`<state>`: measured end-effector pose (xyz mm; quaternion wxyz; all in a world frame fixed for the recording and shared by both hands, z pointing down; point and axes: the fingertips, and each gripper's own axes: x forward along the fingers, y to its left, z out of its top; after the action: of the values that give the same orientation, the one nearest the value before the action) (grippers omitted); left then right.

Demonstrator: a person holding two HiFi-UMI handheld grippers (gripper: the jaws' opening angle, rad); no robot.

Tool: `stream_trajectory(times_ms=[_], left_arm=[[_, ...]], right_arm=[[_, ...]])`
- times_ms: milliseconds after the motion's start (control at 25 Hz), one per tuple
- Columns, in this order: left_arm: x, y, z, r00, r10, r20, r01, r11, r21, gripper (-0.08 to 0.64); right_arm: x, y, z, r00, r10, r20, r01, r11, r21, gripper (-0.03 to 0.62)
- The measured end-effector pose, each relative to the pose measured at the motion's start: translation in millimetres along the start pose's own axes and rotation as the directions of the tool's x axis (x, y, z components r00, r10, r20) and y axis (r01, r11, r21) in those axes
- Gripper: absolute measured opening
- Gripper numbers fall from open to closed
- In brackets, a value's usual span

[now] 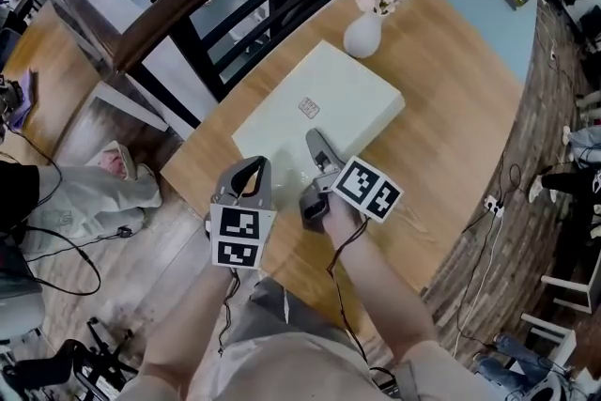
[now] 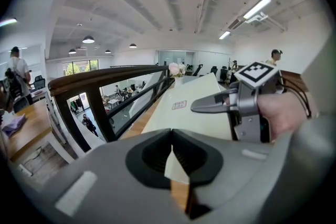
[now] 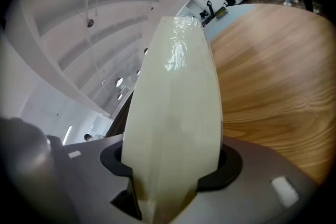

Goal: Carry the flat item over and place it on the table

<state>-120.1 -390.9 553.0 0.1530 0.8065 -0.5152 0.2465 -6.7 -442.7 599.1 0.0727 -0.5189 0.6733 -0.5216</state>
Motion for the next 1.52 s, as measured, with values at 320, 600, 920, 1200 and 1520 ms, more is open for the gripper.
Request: stream_trajectory(times_ms=[320, 600, 920, 1200, 1520], left_arm=[[12, 14, -20, 0.999, 0.036, -0.032, -0.035, 0.999, 0.016, 0.002], [16, 13, -21, 0.999, 0.027, -0.043, -0.027, 1.000, 0.012, 0.002], [32, 8, -34, 0.997, 0.007, -0.078, -0.008, 1.000, -0.005, 0.002], [31, 6, -48, 0.994, -0.011, -0.112, 0.008, 1.000, -0.030, 0.002], [20, 4, -48, 0.994, -0.009, -0.107, 0.004, 0.999, -0.045, 0.002]], right_arm=[[32, -26, -12, 0.999, -0.004, -0.036, 0.010, 0.985, 0.172, 0.299], [43, -50, -15, 0.996, -0.036, -0.085, 0.055, 0.972, 0.230, 0.333], [63, -87, -24, 0.972, -0.178, -0.152, 0.193, 0.977, 0.088, 0.455], [72, -104, -30, 0.942, -0.275, -0.193, 0.284, 0.959, 0.018, 0.522], [51, -98, -11, 0.944, -0.318, -0.088, 0.307, 0.945, -0.117, 0.569]])
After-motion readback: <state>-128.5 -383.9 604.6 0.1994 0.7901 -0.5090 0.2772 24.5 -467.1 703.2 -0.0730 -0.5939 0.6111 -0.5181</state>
